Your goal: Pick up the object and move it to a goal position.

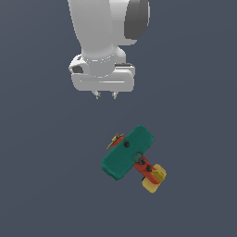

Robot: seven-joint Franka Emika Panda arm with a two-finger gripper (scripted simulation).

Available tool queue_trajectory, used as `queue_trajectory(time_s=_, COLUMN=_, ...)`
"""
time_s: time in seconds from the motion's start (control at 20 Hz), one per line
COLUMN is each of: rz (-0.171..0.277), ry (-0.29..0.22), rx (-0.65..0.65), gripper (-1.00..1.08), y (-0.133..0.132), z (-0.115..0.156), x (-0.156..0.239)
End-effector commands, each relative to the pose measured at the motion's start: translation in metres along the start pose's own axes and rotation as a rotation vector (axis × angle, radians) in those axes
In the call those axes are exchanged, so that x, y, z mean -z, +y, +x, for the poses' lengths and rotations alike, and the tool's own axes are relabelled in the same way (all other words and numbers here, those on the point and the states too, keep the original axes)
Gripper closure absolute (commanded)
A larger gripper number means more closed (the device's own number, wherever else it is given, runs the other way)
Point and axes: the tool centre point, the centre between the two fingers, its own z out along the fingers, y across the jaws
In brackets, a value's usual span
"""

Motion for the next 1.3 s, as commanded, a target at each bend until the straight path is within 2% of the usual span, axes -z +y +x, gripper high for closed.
queue_trajectory(time_s=0.0, rz=0.025, ry=-0.012, rx=-0.005, gripper=-0.2, y=-0.001, z=0.008, x=-0.004)
queue_trajectory(time_s=0.6, rz=0.164, ry=-0.066, rx=-0.023, gripper=-0.2, y=-0.007, z=0.048, x=-0.027)
queue_trajectory(time_s=1.25, rz=0.339, ry=-0.107, rx=-0.033, gripper=-0.2, y=-0.013, z=0.088, x=-0.055)
